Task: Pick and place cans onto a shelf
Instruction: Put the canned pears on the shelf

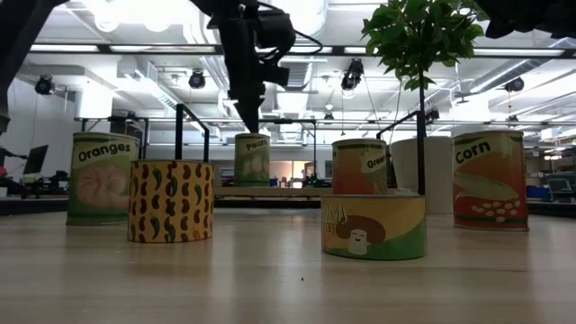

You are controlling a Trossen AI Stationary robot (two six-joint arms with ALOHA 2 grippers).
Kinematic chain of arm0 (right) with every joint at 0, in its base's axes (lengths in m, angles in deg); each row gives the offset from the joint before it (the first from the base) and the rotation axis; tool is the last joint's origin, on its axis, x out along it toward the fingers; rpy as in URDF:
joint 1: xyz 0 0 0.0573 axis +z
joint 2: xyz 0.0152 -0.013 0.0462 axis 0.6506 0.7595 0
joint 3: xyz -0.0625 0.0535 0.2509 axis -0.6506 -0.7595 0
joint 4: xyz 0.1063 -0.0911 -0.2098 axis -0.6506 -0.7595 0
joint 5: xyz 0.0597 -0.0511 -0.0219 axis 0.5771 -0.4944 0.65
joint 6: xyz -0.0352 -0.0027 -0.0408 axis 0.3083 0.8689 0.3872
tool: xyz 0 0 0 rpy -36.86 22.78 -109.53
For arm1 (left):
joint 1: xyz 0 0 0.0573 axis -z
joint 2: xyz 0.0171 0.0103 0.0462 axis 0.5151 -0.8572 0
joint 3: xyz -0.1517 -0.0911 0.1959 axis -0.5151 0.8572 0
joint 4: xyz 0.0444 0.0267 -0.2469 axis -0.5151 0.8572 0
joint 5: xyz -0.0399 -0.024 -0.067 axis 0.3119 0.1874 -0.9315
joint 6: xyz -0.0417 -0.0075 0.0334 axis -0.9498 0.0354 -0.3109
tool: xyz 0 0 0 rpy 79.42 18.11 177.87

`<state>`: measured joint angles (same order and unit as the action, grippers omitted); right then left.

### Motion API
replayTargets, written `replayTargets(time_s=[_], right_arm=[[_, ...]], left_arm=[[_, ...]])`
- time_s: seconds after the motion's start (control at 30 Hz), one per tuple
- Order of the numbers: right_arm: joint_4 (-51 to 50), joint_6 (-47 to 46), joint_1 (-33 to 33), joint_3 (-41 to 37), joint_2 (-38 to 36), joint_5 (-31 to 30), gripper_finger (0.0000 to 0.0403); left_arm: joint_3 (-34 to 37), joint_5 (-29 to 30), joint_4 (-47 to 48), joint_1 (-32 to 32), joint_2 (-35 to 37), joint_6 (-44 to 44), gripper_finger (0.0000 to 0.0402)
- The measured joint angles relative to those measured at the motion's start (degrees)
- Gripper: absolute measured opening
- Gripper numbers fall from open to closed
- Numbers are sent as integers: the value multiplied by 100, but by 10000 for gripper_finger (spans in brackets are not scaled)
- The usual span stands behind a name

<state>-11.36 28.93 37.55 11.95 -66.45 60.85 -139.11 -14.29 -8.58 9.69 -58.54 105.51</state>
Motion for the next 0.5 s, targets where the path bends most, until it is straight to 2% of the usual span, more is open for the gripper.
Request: replayTargets(time_s=[0.33,0.5], right_arm=[[-2,-2,0,0,0,0,22],[-2,-2,0,0,0,0,22]], left_arm=[[172,11,2,-233,0,10,0],[290,594,33,-282,9,47,0]])
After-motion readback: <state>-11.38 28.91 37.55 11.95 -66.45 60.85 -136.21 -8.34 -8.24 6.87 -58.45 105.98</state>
